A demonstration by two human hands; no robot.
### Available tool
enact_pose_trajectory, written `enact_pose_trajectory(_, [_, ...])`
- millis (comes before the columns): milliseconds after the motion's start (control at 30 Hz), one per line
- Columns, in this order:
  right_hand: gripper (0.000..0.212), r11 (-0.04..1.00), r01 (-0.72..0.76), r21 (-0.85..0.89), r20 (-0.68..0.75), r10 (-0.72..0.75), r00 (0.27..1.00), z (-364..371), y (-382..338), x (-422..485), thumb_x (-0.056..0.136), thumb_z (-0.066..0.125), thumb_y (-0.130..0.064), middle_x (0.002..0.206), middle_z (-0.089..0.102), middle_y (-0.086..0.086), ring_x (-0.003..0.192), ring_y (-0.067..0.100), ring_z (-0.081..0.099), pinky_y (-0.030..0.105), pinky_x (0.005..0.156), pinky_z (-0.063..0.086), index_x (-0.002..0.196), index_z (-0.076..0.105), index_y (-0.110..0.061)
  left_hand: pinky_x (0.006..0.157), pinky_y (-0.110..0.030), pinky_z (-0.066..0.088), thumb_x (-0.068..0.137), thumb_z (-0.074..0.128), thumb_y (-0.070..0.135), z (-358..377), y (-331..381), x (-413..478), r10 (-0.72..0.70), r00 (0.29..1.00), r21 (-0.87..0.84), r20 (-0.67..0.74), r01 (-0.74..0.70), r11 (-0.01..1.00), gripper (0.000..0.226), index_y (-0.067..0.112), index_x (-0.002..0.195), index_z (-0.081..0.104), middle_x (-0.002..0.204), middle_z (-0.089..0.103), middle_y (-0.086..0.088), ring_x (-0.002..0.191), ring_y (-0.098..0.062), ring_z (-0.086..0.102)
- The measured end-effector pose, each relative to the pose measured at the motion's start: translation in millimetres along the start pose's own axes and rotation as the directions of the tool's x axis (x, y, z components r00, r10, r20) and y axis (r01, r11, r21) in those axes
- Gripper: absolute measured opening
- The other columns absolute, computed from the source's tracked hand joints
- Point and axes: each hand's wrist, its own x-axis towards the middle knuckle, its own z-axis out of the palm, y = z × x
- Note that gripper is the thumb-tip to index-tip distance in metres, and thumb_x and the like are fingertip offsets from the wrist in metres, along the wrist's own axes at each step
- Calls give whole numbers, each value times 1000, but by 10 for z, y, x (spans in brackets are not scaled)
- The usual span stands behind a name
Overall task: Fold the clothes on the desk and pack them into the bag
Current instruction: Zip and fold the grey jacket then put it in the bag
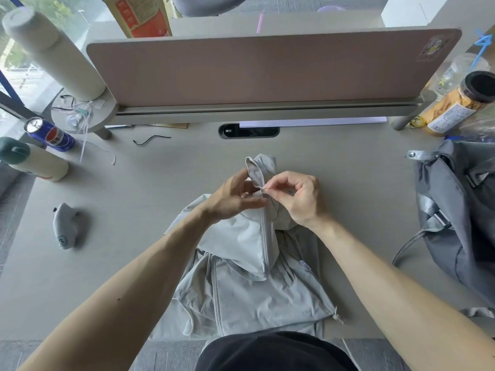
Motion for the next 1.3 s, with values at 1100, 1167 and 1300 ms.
enact_pose_trajectory(1100, [18,961,-168,-218,257,223,940,-411,-73,615,88,74,-26,63,47,-6,57,6,38,24,57,33,72,67,-20,70,-46,37,87,64,12,-28,204,-22,-19,1000,134,13,17,991,30,-3,111,54,76,52,-14,74,-23,44])
enact_pose_trajectory(1167, [13,960,-176,-216,193,219,956,-365,-70,592,89,73,-25,63,51,-9,55,3,40,22,58,35,79,70,-17,73,-41,38,88,66,28,-20,205,-9,-43,999,157,-28,47,987,33,-1,102,63,79,54,-11,76,-21,47])
enact_pose_trajectory(1300, [19,945,-155,-288,-60,144,988,-189,-53,452,86,75,-27,76,56,-12,68,1,53,16,64,41,99,66,-17,61,-32,36,95,62,34,56,214,29,4,988,262,-152,36,964,38,0,78,65,66,55,3,62,-11,46])
